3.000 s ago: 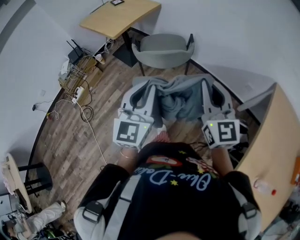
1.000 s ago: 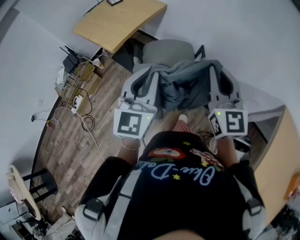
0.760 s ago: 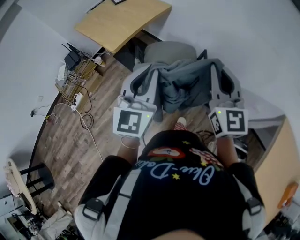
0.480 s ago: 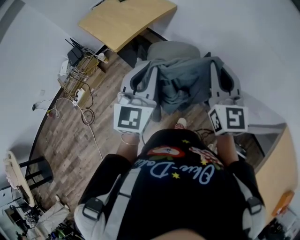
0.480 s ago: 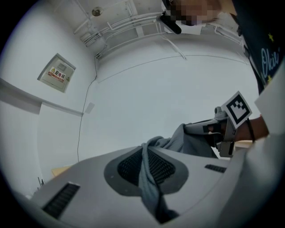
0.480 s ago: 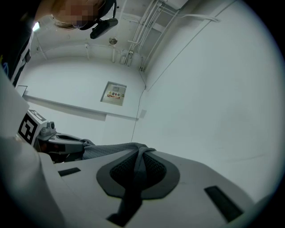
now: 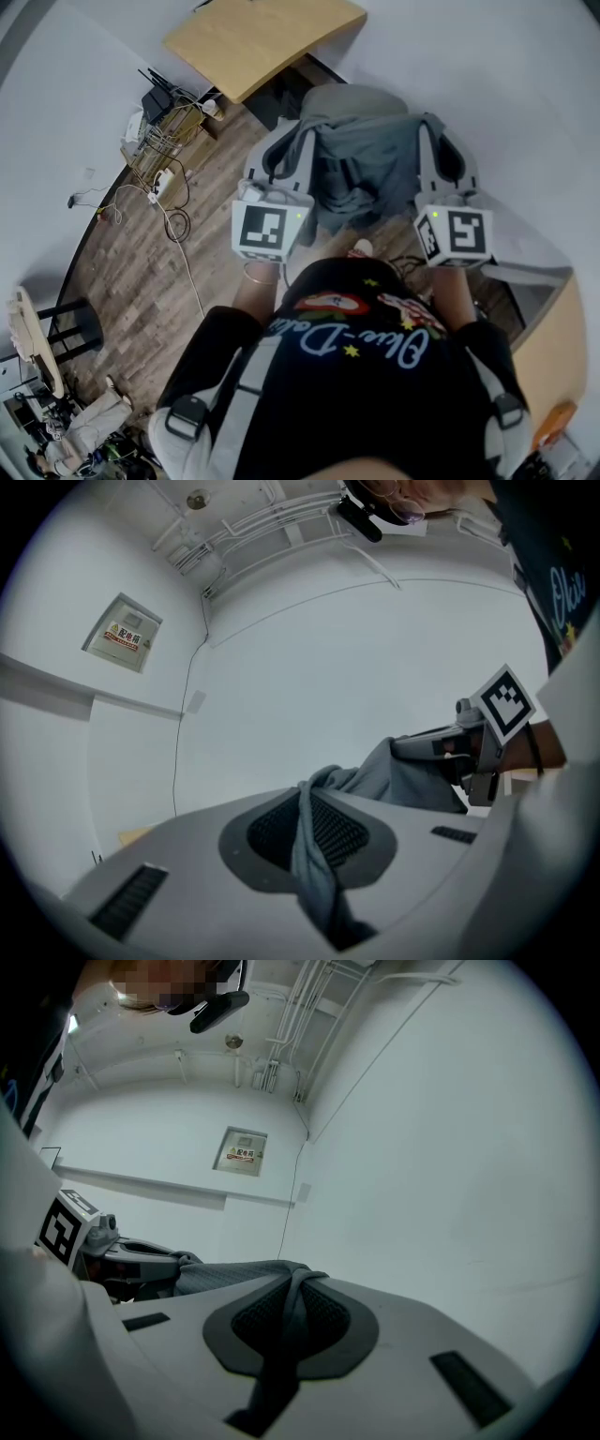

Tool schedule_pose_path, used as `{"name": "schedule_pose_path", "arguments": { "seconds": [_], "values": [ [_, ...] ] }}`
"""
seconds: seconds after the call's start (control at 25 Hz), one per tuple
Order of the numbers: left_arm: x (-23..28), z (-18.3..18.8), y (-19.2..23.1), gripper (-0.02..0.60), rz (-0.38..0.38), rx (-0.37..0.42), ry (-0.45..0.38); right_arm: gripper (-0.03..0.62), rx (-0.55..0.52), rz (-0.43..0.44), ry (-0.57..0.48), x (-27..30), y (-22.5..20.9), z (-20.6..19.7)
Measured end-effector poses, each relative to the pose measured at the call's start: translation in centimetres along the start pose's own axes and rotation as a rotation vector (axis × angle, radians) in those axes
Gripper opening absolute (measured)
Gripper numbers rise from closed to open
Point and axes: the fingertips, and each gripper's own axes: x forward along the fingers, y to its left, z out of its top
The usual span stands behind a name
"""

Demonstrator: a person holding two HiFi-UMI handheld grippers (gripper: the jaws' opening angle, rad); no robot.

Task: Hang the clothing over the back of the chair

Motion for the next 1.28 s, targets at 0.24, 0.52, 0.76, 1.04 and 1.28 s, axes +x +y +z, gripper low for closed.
{"name": "schedule_pose_path", "arguments": {
  "seconds": [0.24, 0.52, 0.76, 1.04, 1.28],
  "values": [
    [1.2, -0.5, -0.2, 0.023, 0.024, -0.015, 0.024, 0.009, 0.005, 0.023, 0.021, 0.9, -1.1, -0.9],
    [3.6, -2.7, 1.7, 0.023, 0.053, 0.008, 0.057, 0.009, 0.007, 0.058, 0.044, 4.6, -1.8, -2.9],
    [5.5, -3.0, 3.3, 0.023, 0.077, 0.006, 0.085, 0.009, -0.001, 0.093, 0.067, 7.1, -2.4, -3.1],
    [6.8, -5.5, 3.9, 0.023, 0.043, -0.003, 0.120, 0.009, 0.001, 0.059, 0.101, 8.2, -2.4, -5.5],
    [8.1, -6.6, 4.5, 0.023, -0.012, -0.022, 0.146, 0.009, 0.055, -0.003, 0.141, 9.5, -2.4, -6.1]
  ]
}}
